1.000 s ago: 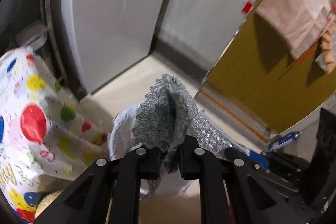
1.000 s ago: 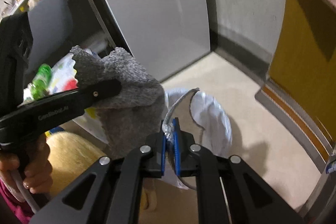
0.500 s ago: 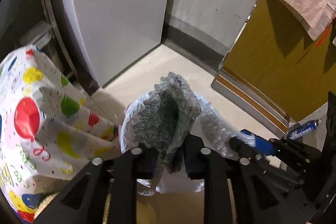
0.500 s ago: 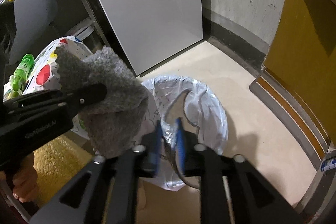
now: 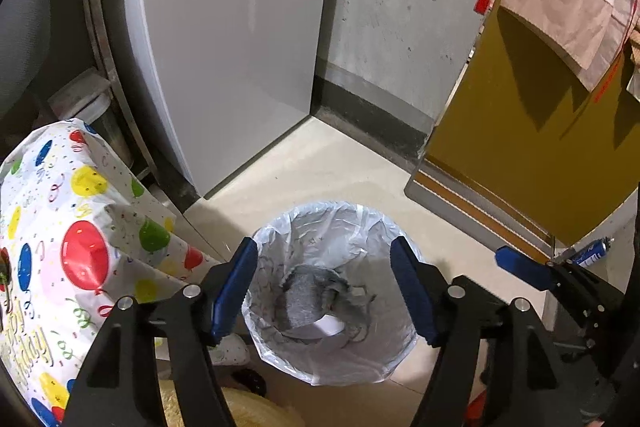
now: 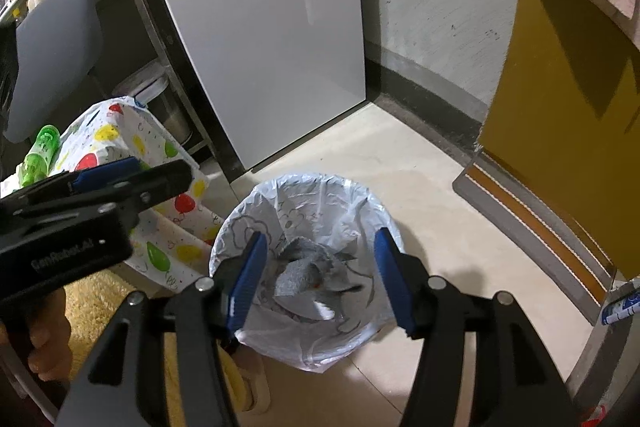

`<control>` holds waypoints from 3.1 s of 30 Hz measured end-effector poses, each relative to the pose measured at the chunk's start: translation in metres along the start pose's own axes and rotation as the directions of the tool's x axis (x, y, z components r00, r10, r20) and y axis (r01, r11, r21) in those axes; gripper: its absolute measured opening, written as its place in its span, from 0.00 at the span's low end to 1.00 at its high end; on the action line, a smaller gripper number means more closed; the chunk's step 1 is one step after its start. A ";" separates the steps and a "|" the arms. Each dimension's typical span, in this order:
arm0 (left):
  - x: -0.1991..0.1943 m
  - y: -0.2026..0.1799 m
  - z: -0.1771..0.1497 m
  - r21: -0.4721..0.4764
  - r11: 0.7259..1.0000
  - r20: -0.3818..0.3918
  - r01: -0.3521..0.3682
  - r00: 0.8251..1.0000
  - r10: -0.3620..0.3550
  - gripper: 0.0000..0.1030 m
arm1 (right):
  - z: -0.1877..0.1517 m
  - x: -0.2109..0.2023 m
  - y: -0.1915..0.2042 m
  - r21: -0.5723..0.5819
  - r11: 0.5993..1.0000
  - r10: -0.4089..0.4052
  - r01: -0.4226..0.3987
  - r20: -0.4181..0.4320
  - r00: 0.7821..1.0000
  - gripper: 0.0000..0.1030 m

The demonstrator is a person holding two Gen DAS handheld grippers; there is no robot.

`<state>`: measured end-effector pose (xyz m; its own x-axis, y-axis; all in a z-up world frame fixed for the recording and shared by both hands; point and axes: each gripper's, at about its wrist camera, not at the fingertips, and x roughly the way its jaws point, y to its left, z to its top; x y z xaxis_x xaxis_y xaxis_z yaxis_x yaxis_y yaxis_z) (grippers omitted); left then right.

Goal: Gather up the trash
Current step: 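Return both tools over the table toward the remaining wrappers, then grasp the white tissue with the right gripper while the left grasps a clear wrapper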

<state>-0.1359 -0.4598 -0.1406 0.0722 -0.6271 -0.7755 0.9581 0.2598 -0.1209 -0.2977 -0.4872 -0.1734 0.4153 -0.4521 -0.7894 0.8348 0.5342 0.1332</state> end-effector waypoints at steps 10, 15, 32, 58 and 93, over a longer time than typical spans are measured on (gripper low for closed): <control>-0.034 0.035 -0.012 -0.047 0.996 0.021 -0.072 0.997 0.073 0.67 | 0.008 -0.026 0.011 -0.020 1.000 -0.019 0.020 0.050 0.999 0.54; -0.073 0.072 -0.028 -0.081 0.978 0.046 -0.194 0.979 0.198 0.67 | 0.018 -0.046 0.039 -0.069 0.998 -0.003 0.010 0.101 0.995 0.54; -0.263 0.277 -0.174 -0.488 0.620 -0.164 -0.614 0.762 0.626 0.67 | 0.044 -0.093 0.257 -0.420 0.852 0.414 -0.313 0.176 0.893 0.94; -0.266 0.328 -0.200 -0.573 0.522 -0.251 -0.632 0.742 0.622 0.68 | 0.048 0.027 0.399 -0.626 0.631 0.424 -0.459 -0.217 0.879 0.51; -0.350 0.422 -0.211 -0.702 0.376 -0.193 -0.604 0.670 0.716 0.68 | 0.029 0.001 0.631 -0.706 0.445 0.550 -0.551 -0.270 0.790 0.60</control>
<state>0.1848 0.0248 -0.0509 0.6812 -0.0925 -0.7262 0.1219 0.9925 -0.0121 0.2404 -0.1715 -0.0723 0.6896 0.1298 -0.7125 -0.1129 0.9910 0.0713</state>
